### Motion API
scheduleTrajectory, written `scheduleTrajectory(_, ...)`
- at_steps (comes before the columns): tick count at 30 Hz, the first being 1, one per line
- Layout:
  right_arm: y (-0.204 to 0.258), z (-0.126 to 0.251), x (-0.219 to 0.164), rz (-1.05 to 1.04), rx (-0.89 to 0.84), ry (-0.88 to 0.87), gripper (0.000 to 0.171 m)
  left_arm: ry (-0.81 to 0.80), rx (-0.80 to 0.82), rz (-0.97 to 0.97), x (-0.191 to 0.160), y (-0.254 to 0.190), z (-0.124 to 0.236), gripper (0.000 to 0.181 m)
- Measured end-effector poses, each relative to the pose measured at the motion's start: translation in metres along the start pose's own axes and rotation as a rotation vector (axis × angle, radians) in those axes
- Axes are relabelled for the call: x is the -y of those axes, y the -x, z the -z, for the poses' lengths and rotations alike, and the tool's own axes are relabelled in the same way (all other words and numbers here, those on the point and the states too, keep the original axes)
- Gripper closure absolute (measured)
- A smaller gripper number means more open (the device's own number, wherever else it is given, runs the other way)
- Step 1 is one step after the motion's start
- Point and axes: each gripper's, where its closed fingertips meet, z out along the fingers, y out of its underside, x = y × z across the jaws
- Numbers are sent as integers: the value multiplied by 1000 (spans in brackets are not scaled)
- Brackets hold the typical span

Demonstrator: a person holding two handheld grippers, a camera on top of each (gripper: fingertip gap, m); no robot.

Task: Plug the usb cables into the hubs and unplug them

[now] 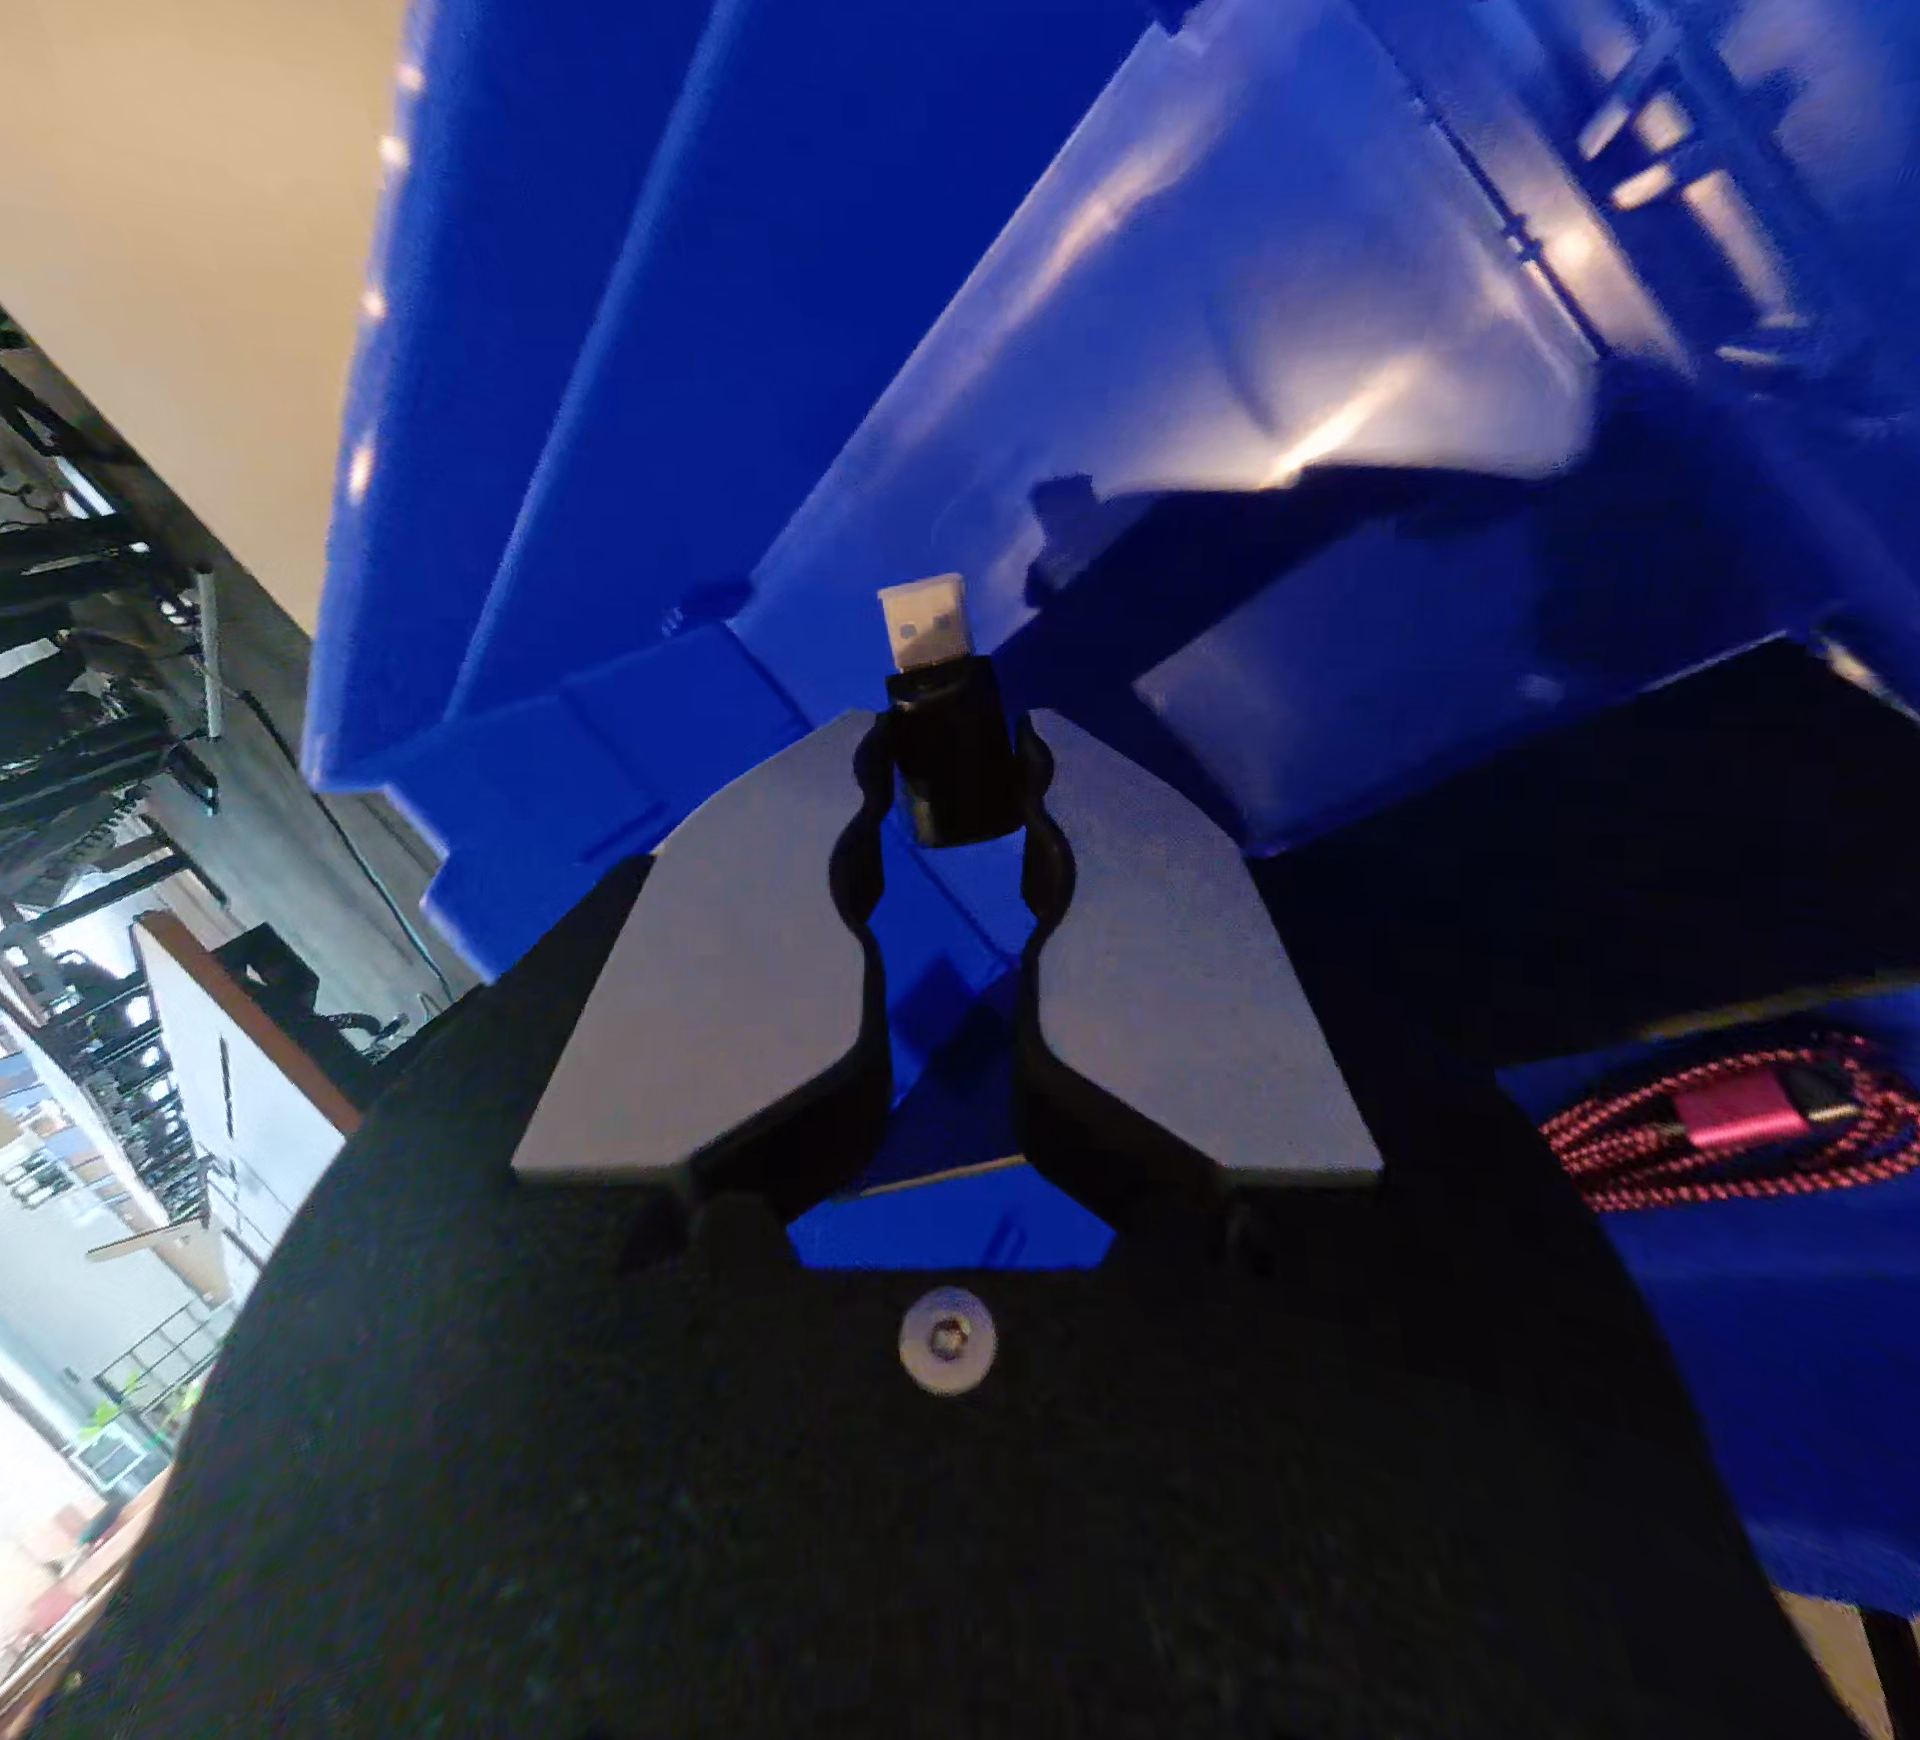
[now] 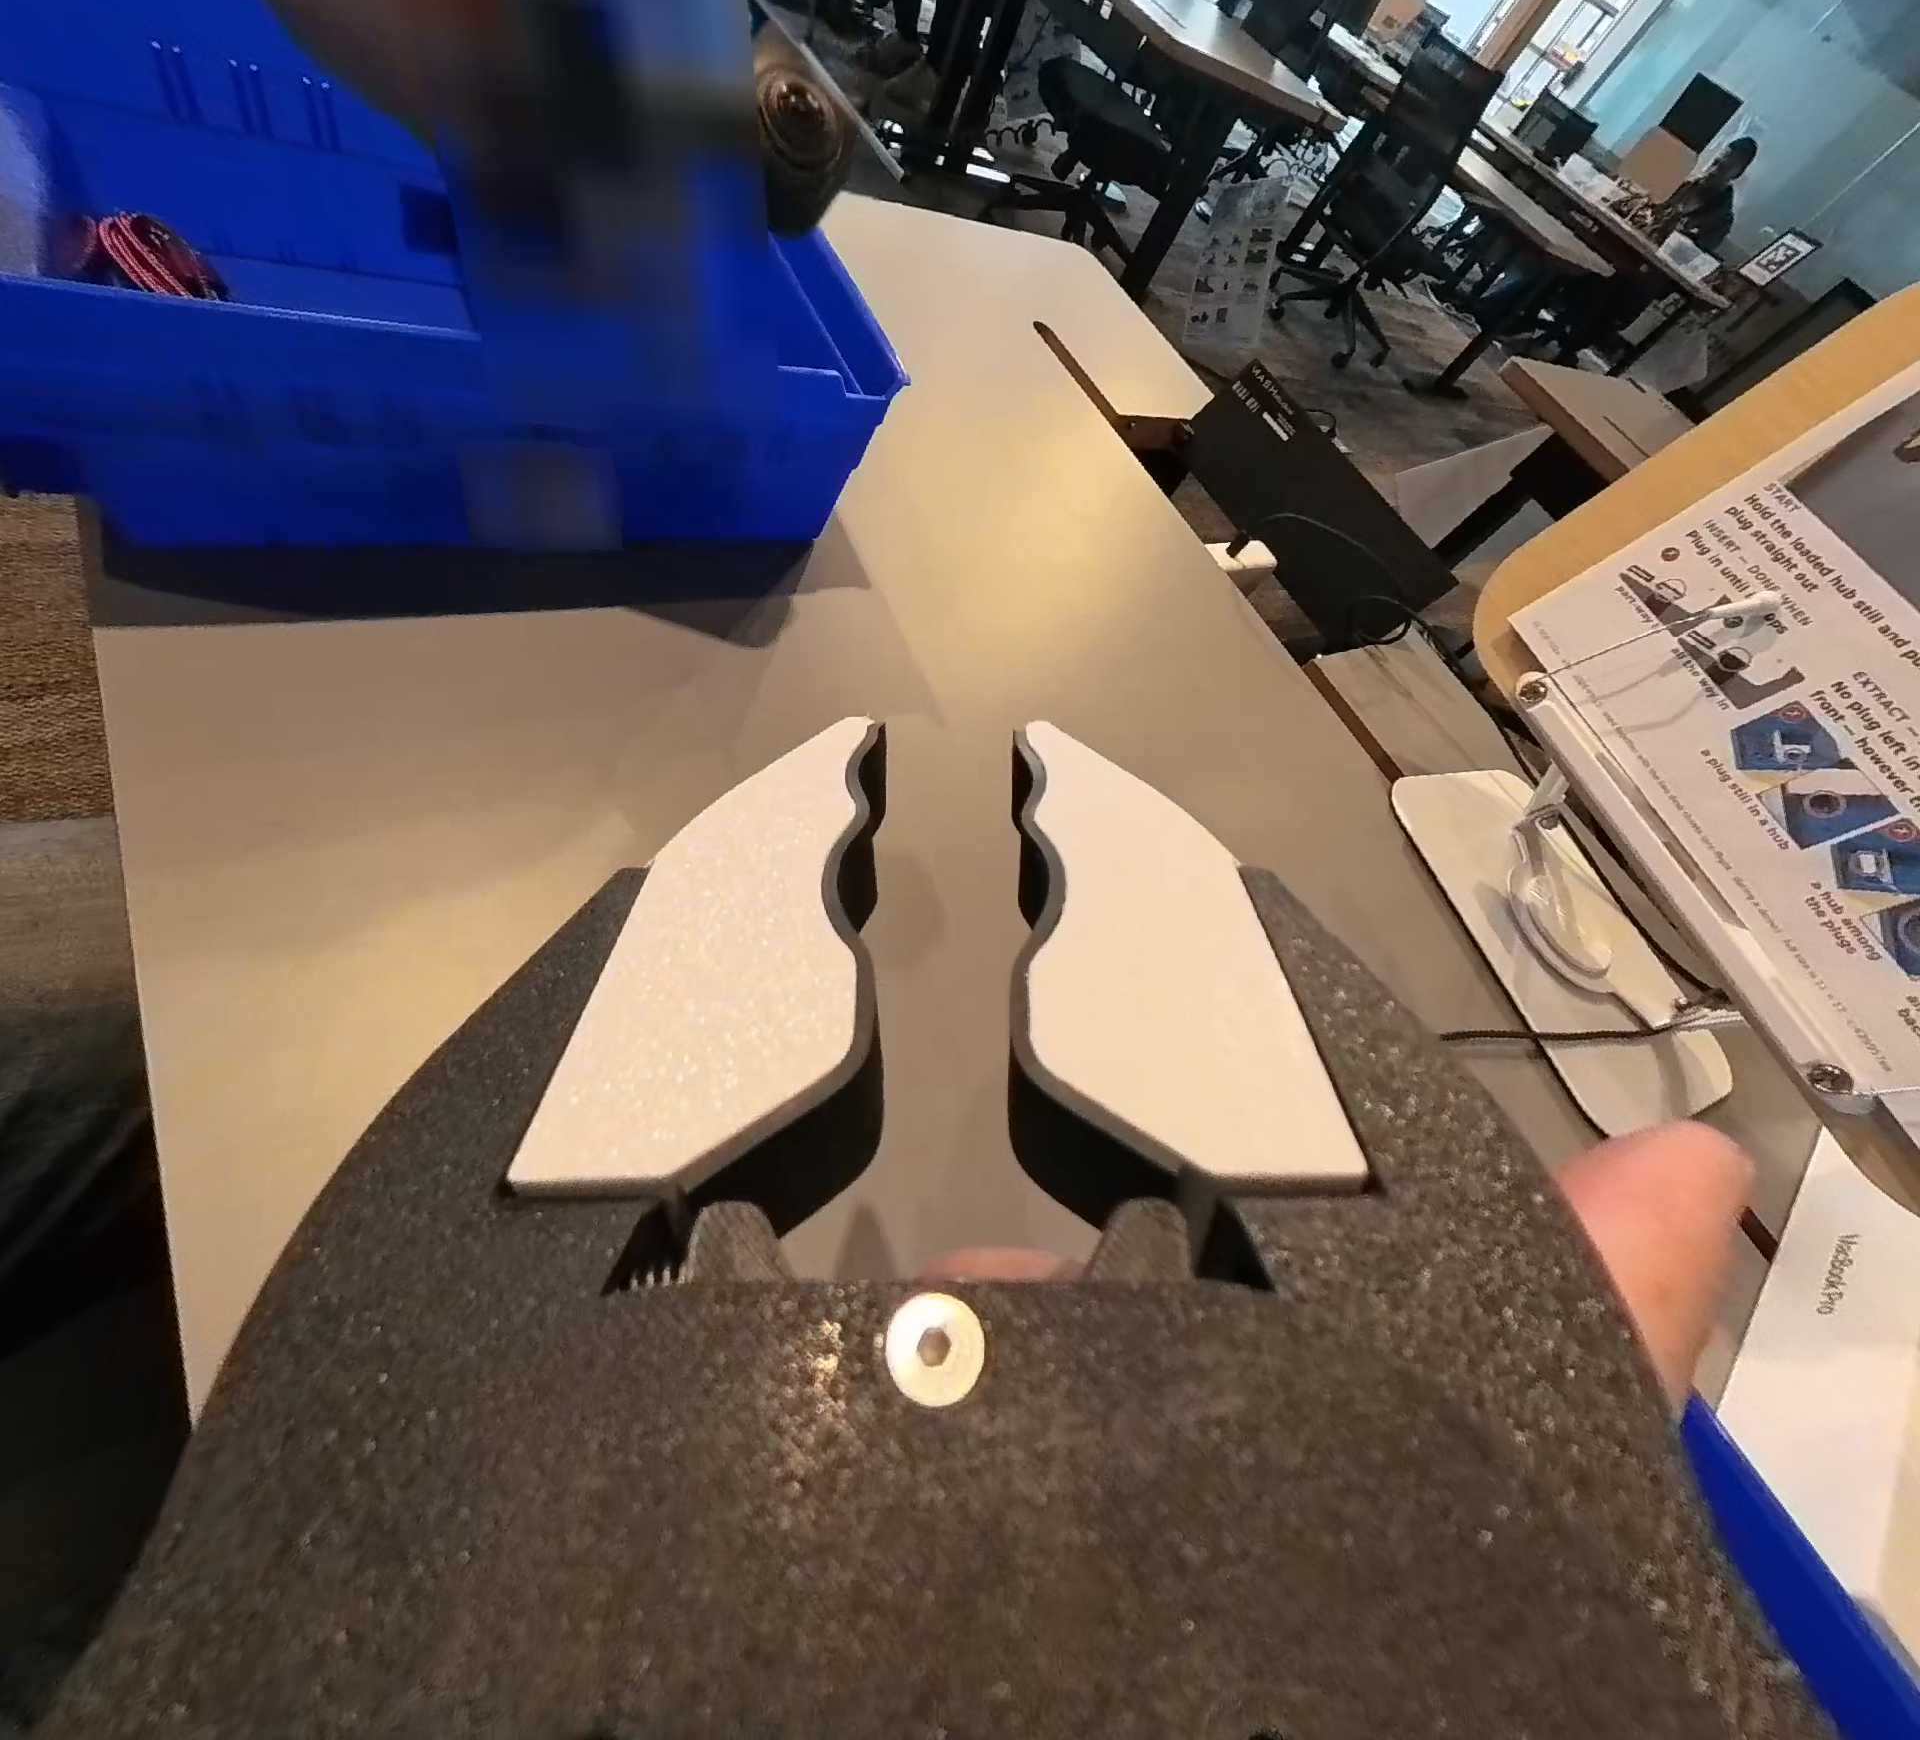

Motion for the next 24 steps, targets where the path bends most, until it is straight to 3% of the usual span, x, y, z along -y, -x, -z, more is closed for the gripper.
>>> scheduleTrajectory(16,5,-12,-5,6,18,20,153,70,-118,-57,-3,-10,-24,159)
scheduleTrajectory(20,5,-12,-6,0,19,19,153,35,-124,-40,2,-10,-24,142)
scheduleTrajectory(24,5,-13,-7,-1,20,23,153,15,-123,-28,4,-7,-24,138)
